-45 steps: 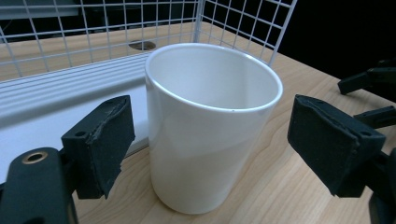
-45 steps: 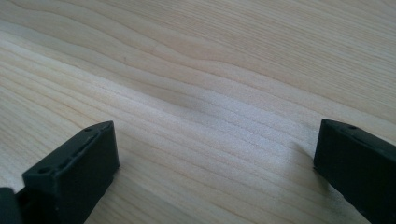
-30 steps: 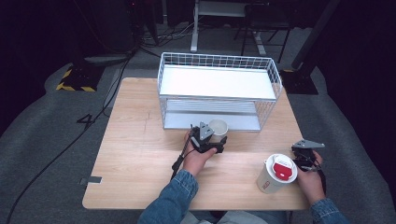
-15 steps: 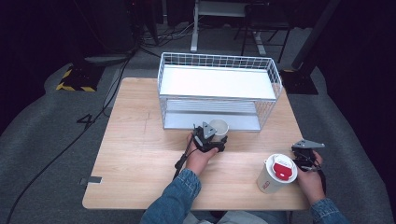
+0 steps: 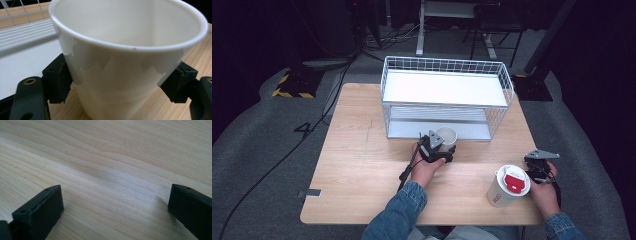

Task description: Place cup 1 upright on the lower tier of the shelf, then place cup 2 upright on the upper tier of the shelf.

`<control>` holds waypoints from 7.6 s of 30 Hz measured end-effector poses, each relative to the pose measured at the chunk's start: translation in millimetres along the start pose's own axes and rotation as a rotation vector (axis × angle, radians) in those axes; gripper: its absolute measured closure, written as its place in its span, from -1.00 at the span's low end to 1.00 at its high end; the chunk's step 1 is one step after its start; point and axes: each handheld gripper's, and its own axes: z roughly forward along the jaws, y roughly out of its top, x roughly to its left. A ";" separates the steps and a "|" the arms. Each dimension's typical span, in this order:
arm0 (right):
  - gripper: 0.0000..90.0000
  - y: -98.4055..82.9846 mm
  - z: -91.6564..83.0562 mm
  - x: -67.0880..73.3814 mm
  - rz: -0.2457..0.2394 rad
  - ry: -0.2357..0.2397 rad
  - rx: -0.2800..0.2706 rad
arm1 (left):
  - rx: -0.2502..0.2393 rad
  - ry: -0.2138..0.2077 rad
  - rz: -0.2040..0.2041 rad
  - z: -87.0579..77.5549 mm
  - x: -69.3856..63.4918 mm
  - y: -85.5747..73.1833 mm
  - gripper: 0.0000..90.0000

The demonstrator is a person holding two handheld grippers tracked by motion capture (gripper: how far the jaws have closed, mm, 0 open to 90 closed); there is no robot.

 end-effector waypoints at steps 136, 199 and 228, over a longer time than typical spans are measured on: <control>-1.00 0.1 -0.1 -0.1 -0.001 0.002 0.002 | 0.056 0.079 0.117 -156.9 29.4 0.1 -0.82; -0.95 -0.8 -12.4 -9.4 0.001 0.007 -0.036 | 0.389 0.061 0.032 -168.2 83.1 -86.8 -1.00; -0.88 -0.7 -79.3 0.4 0.012 0.070 -0.157 | 0.385 0.070 0.022 -164.8 87.9 -84.9 -1.00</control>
